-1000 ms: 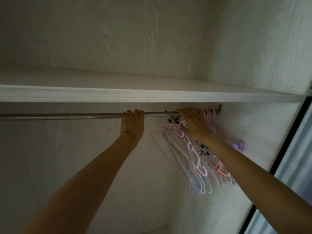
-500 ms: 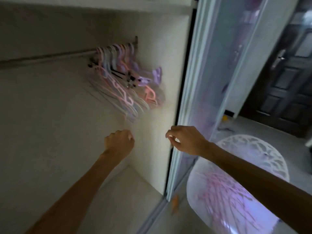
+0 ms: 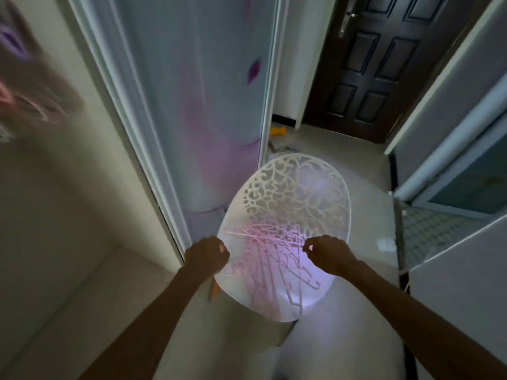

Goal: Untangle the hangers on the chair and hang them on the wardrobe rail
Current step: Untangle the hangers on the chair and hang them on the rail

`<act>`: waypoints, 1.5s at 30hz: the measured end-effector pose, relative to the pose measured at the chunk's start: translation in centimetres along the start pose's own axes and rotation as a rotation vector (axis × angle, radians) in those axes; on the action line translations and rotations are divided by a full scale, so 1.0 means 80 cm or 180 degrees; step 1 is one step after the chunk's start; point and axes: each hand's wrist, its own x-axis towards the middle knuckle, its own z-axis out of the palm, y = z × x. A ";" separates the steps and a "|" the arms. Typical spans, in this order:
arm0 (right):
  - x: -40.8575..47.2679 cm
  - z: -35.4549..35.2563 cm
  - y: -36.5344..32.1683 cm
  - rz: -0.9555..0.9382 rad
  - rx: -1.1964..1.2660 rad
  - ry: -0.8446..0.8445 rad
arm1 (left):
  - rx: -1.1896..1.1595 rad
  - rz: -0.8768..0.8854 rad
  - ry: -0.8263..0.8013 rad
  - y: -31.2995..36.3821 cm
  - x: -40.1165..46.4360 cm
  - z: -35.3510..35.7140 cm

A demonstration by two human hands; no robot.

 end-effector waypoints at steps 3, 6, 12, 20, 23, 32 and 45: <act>0.022 0.044 0.067 0.0109 -0.0104 -0.0273 | -0.0103 -0.0225 -0.0429 0.025 0.041 0.071; 0.055 0.093 0.122 0.0140 -0.0159 -0.0573 | -0.0283 -0.0431 -0.0625 0.028 0.092 0.141; 0.145 0.176 0.161 0.0117 -0.0069 -0.0821 | 0.0185 -0.0358 -0.0683 0.005 0.192 0.235; 0.288 0.295 0.161 -0.0090 -0.0057 -0.0839 | 0.0023 -0.0123 -0.0100 0.016 0.347 0.292; 0.334 0.318 0.165 -0.0071 -0.0015 -0.0962 | 0.0187 0.0195 -0.0153 0.014 0.393 0.311; 0.391 0.357 0.170 0.0165 0.0577 -0.0692 | 0.0077 0.0821 0.0460 0.003 0.415 0.331; 0.345 0.322 0.158 -0.0613 0.1836 0.0818 | -0.0866 0.0945 -0.1689 0.062 0.449 0.256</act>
